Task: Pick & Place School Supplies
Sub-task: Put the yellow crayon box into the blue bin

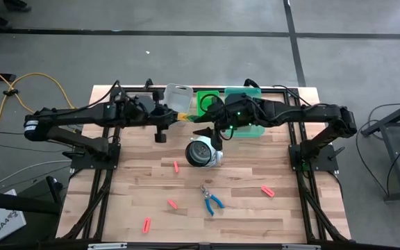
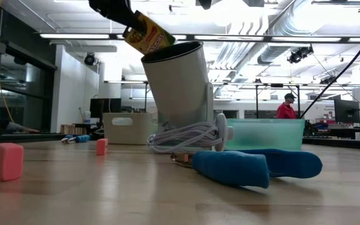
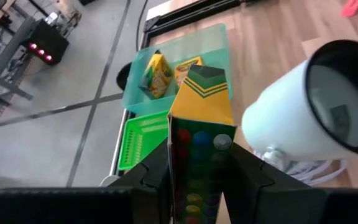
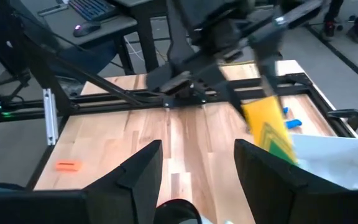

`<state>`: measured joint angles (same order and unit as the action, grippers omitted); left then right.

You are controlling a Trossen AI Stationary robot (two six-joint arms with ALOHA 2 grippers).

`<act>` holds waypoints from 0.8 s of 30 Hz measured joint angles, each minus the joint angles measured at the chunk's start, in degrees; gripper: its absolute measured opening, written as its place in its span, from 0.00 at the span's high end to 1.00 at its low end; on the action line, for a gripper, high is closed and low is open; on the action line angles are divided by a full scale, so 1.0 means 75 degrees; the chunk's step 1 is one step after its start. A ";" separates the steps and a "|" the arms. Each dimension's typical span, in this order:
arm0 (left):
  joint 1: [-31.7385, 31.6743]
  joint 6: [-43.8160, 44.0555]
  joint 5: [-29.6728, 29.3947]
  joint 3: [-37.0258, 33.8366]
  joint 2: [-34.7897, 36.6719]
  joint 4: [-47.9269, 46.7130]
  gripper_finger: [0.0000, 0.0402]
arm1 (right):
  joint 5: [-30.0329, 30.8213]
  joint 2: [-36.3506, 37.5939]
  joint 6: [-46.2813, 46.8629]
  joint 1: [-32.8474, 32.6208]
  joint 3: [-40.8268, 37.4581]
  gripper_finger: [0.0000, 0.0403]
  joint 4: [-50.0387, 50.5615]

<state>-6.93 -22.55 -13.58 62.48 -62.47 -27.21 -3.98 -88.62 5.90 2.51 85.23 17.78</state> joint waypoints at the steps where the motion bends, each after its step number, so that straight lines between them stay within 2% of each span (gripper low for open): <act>1: 0.0069 0.0000 0.0000 0.0000 0.0005 0.0005 0.76 | 0.0004 0.0000 -0.0018 0.0002 0.0000 0.53 0.0027; 10: 0.0590 -0.0041 -0.0052 0.0006 0.0089 0.0160 0.76 | 0.0019 0.0000 -0.1000 0.0086 0.0000 0.53 0.0765; 19: 0.0776 0.0021 -0.0070 0.0006 0.0089 0.0821 0.76 | 0.1125 0.0000 -0.1658 0.0083 0.0000 0.53 0.0799; 24: 0.0777 0.0050 -0.0093 0.0006 0.0086 0.0941 0.76 | 0.1295 0.0000 -0.1828 0.0119 0.0000 0.53 0.0796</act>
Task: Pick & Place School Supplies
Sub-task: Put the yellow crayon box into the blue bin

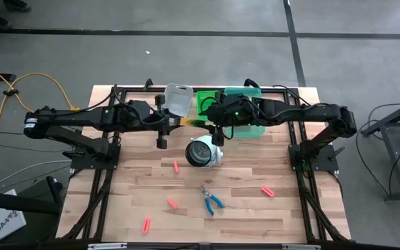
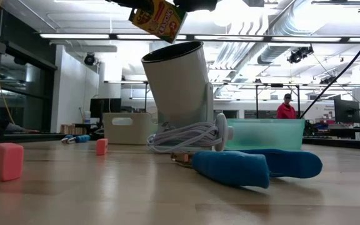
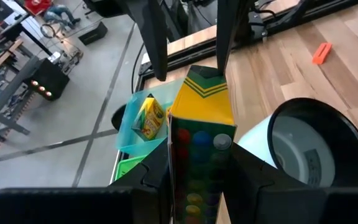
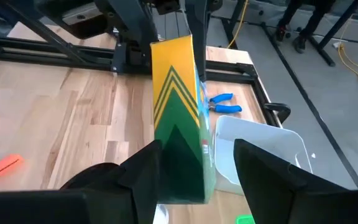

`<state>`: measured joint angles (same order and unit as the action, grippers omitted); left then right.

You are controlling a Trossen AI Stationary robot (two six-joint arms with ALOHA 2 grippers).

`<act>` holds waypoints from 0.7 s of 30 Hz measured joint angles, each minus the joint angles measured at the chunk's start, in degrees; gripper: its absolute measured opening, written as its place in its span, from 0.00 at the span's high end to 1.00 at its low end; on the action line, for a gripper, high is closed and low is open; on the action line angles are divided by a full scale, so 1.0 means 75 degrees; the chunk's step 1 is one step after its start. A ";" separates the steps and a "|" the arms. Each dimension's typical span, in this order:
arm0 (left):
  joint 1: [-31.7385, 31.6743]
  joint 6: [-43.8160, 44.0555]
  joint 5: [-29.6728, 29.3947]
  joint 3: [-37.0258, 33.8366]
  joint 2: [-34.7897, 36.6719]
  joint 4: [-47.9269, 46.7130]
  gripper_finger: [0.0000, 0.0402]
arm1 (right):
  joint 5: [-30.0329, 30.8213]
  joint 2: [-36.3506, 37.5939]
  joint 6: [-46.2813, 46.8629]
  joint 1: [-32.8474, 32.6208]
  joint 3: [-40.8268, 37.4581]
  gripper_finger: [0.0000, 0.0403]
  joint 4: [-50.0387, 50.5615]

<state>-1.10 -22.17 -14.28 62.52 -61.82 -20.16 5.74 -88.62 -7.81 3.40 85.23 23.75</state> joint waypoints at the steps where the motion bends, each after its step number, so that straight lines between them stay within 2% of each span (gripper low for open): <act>1: 0.0002 0.0000 0.0000 0.0000 0.0000 0.0030 0.76 | 0.0003 -0.0002 0.0000 -0.0003 0.0000 0.53 -0.0003; 11: 0.0005 0.0012 -0.0125 0.0009 -0.0020 0.0436 0.76 | 0.0110 -0.0726 -0.0357 0.0015 -0.0006 0.53 -0.0232; 16: 0.0002 -0.0034 -0.0149 0.0009 -0.0009 0.0443 0.76 | 0.0588 -0.0775 -0.0560 0.0012 0.0003 0.53 -0.0424; 21: -0.0001 -0.0038 -0.0166 0.0009 -0.0006 0.0442 0.76 | 0.0618 -0.0775 -0.0590 -0.0002 0.0003 0.57 -0.0710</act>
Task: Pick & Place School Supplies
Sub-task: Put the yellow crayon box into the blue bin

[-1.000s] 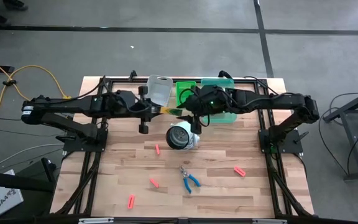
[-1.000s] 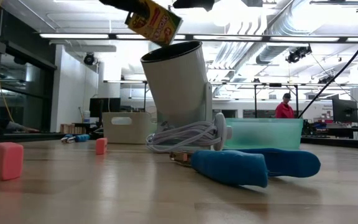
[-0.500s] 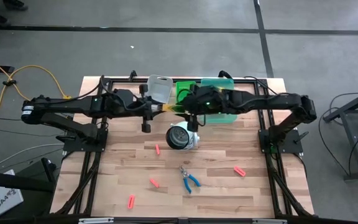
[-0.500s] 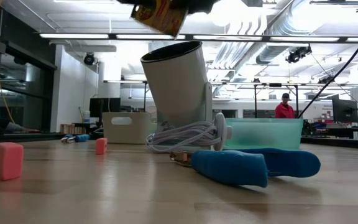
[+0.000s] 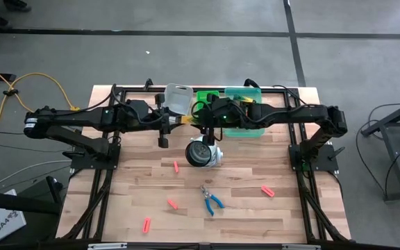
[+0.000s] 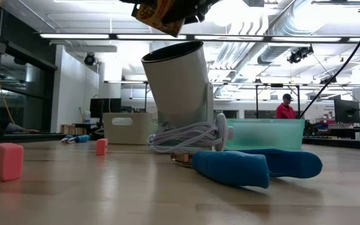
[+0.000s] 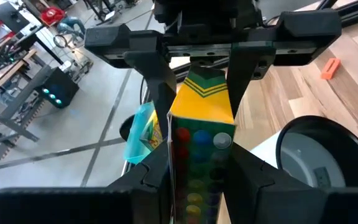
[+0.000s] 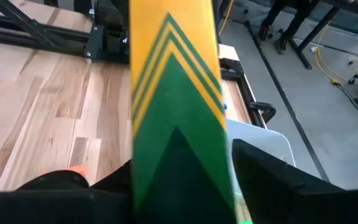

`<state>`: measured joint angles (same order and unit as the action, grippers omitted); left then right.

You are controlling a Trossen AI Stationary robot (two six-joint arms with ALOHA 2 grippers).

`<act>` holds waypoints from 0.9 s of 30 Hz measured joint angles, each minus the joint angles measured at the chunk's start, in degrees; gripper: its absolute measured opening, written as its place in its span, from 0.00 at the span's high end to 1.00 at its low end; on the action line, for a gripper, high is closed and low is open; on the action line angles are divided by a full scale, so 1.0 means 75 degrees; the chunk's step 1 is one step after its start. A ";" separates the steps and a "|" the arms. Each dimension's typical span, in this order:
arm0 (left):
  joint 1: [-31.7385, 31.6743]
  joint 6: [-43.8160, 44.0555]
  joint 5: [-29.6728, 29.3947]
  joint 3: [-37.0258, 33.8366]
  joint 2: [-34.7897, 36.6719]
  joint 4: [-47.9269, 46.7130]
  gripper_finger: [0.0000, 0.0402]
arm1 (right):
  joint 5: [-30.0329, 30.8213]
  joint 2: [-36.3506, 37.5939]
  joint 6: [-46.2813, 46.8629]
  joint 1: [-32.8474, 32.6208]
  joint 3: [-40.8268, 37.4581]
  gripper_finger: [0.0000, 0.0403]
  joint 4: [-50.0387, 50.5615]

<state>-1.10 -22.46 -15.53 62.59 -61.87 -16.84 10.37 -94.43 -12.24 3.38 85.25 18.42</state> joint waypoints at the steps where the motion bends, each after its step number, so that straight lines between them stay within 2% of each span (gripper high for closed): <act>1: 0.0000 0.0000 0.0003 0.0000 0.0000 -0.0003 0.76 | -0.0002 0.0000 -0.0012 -0.0001 0.0000 0.59 -0.0020; 7: 0.0000 0.0039 0.0001 0.0000 -0.0015 -0.0091 0.76 | -0.0115 0.0000 -0.0063 -0.0004 -0.0002 0.75 0.0036; 13: 0.0003 0.0065 -0.0148 0.0000 -0.0015 -0.0114 0.75 | -0.0268 0.0000 0.0003 -0.0004 -0.0003 0.75 0.0026; 17: 0.0010 -0.0173 -0.0435 0.0000 -0.0023 -0.0135 0.67 | -0.0216 0.0000 0.0232 -0.0001 -0.0003 0.72 0.0020; 21: 0.0006 -0.0373 -0.0554 -0.0003 -0.0020 -0.0154 0.59 | -0.0227 0.0000 0.0255 0.0002 -0.0003 0.77 0.0057; 27: 0.0003 -0.0377 -0.0810 -0.0006 -0.0023 -0.0154 0.52 | -0.0148 0.0000 0.0255 0.0005 -0.0003 0.77 0.0140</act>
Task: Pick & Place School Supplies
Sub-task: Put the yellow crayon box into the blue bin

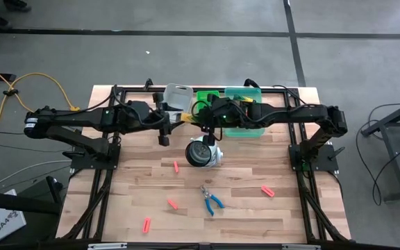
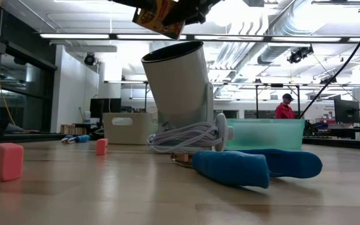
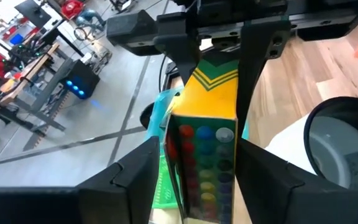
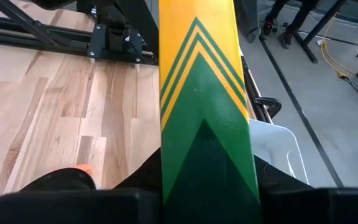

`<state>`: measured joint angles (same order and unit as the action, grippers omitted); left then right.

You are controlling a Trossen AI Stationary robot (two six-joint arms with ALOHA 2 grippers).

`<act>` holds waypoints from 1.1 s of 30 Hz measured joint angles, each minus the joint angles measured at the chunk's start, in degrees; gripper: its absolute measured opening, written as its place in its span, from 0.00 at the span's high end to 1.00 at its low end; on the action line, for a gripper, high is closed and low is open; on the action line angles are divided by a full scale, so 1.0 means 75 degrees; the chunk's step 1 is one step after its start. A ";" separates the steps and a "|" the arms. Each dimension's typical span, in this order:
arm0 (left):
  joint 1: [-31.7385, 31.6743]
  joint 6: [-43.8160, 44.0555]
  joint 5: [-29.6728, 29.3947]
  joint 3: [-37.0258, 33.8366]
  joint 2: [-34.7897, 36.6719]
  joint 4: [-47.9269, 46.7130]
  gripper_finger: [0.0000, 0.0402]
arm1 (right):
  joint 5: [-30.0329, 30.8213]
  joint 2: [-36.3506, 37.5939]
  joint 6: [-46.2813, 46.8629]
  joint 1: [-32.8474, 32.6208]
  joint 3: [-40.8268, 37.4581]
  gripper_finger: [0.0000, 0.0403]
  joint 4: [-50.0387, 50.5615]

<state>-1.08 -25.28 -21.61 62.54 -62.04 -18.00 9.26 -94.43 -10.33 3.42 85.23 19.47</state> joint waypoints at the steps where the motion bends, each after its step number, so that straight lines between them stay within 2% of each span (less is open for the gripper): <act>1: 0.0001 -0.0040 -0.0001 -0.0001 0.0003 -0.0002 0.52 | 0.0014 0.0000 0.0006 -0.0002 0.0000 0.77 0.0032; 7: -0.0003 -0.0136 -0.0068 -0.0012 0.0000 -0.0023 0.52 | 0.0293 0.0006 0.0277 -0.0008 0.0000 0.77 0.0513; 15: -0.0006 -0.0134 -0.0570 -0.0012 0.0009 0.0032 0.52 | 0.0747 0.0006 0.0962 -0.0013 -0.0003 0.77 0.1632; 21: 0.0044 -0.0191 -0.0596 -0.0012 0.0009 0.0014 0.52 | 0.1727 0.0006 0.2211 0.0302 -0.0003 0.77 0.3331; 28: 0.0163 -0.0186 -0.0572 -0.0012 0.0009 0.0009 0.52 | 0.2413 0.0006 0.3776 0.0965 0.0000 0.77 0.5048; 33: 0.0163 -0.0177 -0.0571 -0.0012 0.0009 0.0009 0.52 | 0.2567 -0.0059 0.4864 0.1349 0.0000 0.77 0.5952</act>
<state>0.14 -26.61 -25.89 62.46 -61.98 -17.93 28.51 -94.88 26.15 13.53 85.23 64.12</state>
